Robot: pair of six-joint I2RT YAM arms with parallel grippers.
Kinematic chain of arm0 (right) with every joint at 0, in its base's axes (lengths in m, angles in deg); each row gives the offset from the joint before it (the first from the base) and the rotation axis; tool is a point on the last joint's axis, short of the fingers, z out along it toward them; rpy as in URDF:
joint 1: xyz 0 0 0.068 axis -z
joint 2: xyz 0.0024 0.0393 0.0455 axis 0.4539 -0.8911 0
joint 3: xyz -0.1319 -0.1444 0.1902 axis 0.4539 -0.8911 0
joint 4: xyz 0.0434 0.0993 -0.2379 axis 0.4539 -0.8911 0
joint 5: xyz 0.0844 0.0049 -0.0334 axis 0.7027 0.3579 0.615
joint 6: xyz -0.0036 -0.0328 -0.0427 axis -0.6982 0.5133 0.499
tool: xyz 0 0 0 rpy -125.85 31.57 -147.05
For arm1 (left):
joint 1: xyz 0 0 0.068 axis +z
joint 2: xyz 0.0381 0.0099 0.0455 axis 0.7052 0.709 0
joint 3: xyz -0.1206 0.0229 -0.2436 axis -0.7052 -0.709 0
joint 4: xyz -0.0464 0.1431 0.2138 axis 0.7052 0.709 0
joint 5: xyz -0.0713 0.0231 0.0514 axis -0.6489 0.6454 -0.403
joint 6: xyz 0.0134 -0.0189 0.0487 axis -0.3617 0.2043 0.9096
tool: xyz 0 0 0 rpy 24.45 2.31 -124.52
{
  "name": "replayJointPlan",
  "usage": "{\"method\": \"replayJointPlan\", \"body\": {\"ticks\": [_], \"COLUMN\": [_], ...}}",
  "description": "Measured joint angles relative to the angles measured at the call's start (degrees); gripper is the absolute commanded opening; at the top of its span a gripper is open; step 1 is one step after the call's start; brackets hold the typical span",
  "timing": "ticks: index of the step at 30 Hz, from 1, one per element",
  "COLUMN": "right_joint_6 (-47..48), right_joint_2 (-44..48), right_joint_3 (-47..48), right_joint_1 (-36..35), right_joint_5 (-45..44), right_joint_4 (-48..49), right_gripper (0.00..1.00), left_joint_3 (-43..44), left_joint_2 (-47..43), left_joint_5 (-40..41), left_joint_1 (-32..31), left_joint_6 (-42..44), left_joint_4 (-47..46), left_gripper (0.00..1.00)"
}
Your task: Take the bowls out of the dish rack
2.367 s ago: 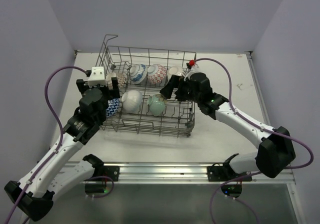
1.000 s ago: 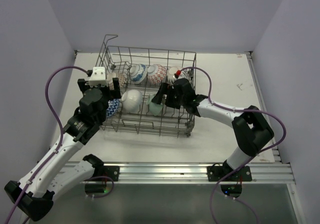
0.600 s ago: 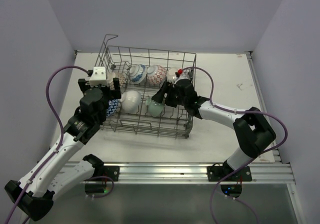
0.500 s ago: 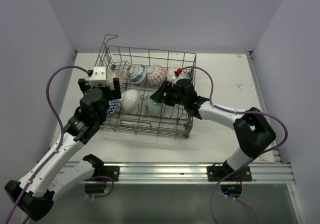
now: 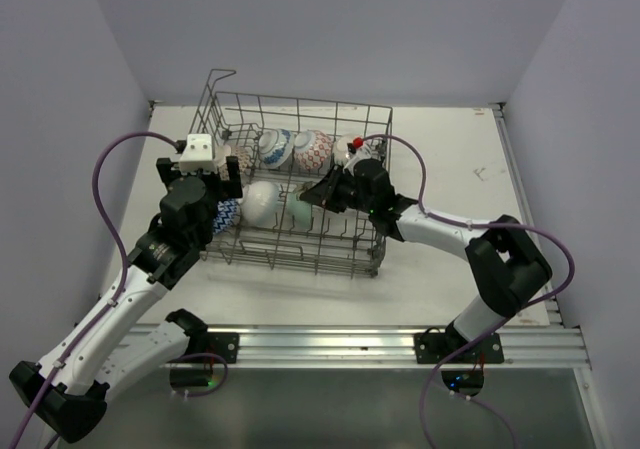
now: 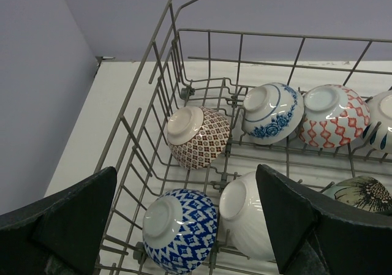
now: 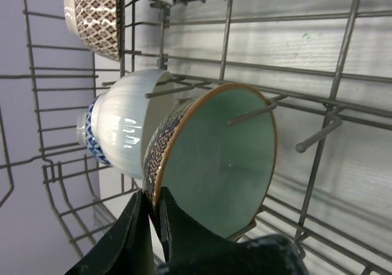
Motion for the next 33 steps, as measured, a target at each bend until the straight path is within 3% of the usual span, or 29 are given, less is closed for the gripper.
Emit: {"method": "replayJointPlan", "body": {"ticks": [4,14,29,33], "right_joint_6": [-1.5,-3.4,1.0,1.0], "right_joint_2": [0.0,-0.5,0.5,3.0], "right_joint_3": [-1.0,-2.8,-1.1,-0.9], "right_joint_1": [-0.3,0.0,0.2,0.1], "right_joint_5": [1.4,3.1,5.0,6.8], "right_joint_4": [3.2,9.3,7.6,12.1], "right_gripper": [0.00,0.00,0.00,0.00], "left_joint_3": [0.0,-0.5,-0.7,-0.7], "left_joint_2": [0.0,0.2,0.3,0.3], "left_joint_5": [0.0,0.0,0.0,0.0], "left_joint_1": [0.0,0.0,0.0,0.0], "left_joint_6": [0.0,0.0,0.0,0.0], "left_joint_4": [0.0,0.0,0.0,0.0], "left_gripper": [1.00,1.00,1.00,1.00]}}
